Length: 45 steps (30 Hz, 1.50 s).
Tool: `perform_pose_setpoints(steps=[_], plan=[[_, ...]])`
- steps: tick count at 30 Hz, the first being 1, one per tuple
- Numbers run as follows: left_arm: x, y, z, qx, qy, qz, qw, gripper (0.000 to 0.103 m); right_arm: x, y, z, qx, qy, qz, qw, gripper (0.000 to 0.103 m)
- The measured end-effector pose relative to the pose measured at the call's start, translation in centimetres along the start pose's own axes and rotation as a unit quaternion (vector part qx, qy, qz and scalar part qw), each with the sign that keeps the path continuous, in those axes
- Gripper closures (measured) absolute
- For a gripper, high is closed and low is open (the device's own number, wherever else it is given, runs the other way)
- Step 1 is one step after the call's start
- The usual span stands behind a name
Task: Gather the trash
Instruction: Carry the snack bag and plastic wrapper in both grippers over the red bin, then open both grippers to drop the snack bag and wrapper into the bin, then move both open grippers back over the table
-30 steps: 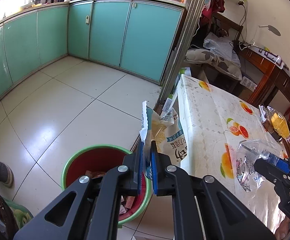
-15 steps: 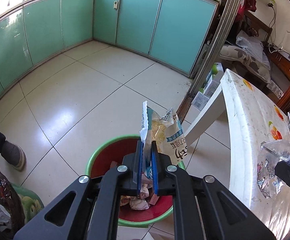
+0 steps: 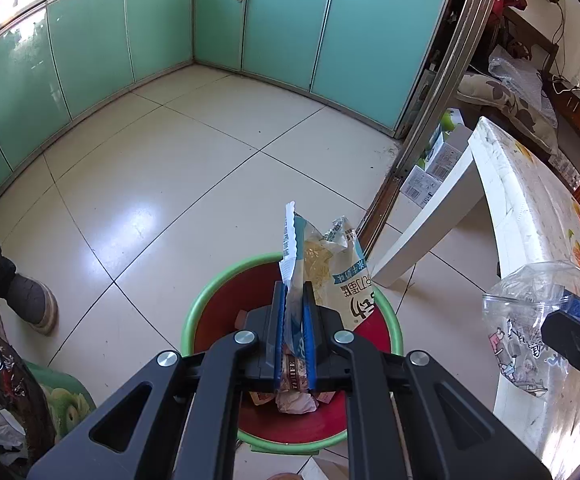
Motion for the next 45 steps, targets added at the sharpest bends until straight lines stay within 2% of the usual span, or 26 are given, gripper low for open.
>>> perform_pose_setpoints(steps=[24, 25, 26, 27, 28, 31, 33, 34, 37, 39, 42, 45], plan=[[-1.7, -0.5, 0.9, 0.026, 0.006, 0.018, 0.9995, 0.094, -1.2, -0.2, 0.1, 0.005, 0.003, 0.016, 1.000, 0.078], [-1.8, -0.5, 1.0, 0.029, 0.007, 0.020, 0.9994, 0.089, -1.3, -0.3, 0.2, 0.006, 0.006, 0.019, 1.000, 0.075], [-1.8, -0.5, 1.2, 0.031, 0.013, 0.019, 0.9992, 0.064, -1.3, -0.3, 0.2, 0.007, 0.004, 0.019, 1.000, 0.063], [-1.7, -0.2, 1.4, 0.035, 0.019, 0.013, 0.9991, 0.047, -1.2, -0.1, 0.2, 0.007, -0.001, 0.012, 1.000, 0.054], [-1.5, 0.2, 1.5, 0.037, 0.025, 0.000, 0.9990, 0.022, -1.0, 0.1, 0.1, 0.007, -0.004, 0.002, 1.000, 0.038], [-0.3, 1.3, 1.8, 0.035, 0.041, -0.024, 0.9983, 0.018, -0.4, 0.4, -0.2, 0.001, -0.008, -0.008, 1.000, 0.035], [0.8, 2.2, 1.4, 0.042, 0.041, -0.044, 0.9973, 0.011, 0.8, 0.9, -1.1, -0.010, -0.014, -0.027, 0.999, 0.033], [1.5, 2.8, 1.0, 0.051, 0.031, -0.059, 0.9964, 0.007, 1.7, 1.1, -1.7, -0.017, -0.019, -0.041, 0.999, 0.030], [3.9, 5.0, -1.6, 0.072, -0.003, -0.108, 0.9915, 0.007, 6.1, 2.0, -4.1, -0.028, -0.041, -0.116, 0.992, 0.021], [5.9, 6.4, -3.5, 0.063, -0.001, -0.151, 0.9865, 0.007, 10.0, 2.4, -6.0, -0.011, -0.075, -0.175, 0.982, 0.004], [8.9, 7.9, -7.6, 0.043, -0.016, -0.220, 0.9745, 0.007, 15.3, 2.3, -8.8, 0.027, -0.130, -0.245, 0.960, 0.004], [11.7, 8.3, -12.5, 0.022, -0.051, -0.264, 0.9630, 0.007, 18.8, 1.4, -11.6, 0.061, -0.182, -0.272, 0.943, 0.004]])
Point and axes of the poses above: each gripper's, at about its wrist camera, not at the fingertips, and x roughly against the way its jaws point, z to its left, y to its top, the point moved 10 cm from there along -x, roughly the way its jaws point, and after that the axes turned 13 degrees about -z, right-handed, at the moved point
